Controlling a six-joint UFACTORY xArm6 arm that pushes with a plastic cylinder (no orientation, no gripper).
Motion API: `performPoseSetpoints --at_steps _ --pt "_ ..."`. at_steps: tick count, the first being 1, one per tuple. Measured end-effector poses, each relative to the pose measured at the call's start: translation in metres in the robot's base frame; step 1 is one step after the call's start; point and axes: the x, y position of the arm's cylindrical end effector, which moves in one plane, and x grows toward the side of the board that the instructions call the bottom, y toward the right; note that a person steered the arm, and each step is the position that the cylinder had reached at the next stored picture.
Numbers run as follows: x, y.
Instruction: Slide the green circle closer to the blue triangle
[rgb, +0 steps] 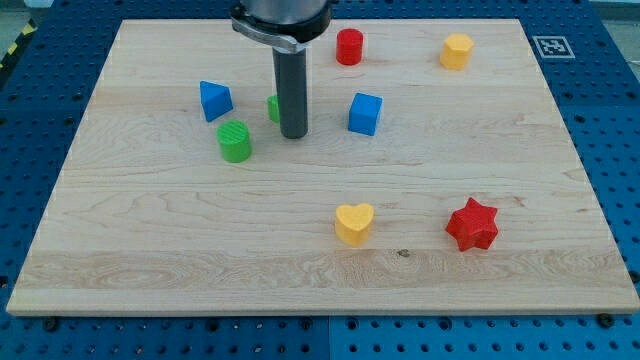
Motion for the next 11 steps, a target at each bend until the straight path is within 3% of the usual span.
performPoseSetpoints --at_steps 4,11 --pt "0.037 -0.018" --pt "0.023 -0.129"
